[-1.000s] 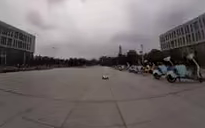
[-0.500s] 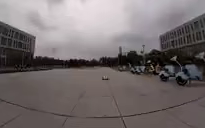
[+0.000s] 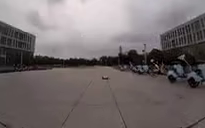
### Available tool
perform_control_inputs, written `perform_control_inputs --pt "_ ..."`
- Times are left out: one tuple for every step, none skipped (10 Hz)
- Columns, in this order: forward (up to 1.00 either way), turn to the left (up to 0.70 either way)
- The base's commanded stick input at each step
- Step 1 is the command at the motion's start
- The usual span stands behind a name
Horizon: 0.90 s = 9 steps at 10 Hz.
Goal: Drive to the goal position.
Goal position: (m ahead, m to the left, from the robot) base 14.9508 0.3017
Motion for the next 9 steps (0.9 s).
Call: perform_control_inputs --pt "1.00 -0.13" --pt "1.00 -0.27" --pt "1.00 -0.06" --pt "1.00 0.00" --pt "1.00 0.00" --pt "1.00 0.00" --pt "1.00 0.00" --pt "1.00 0.00" --pt "1.00 0.00"
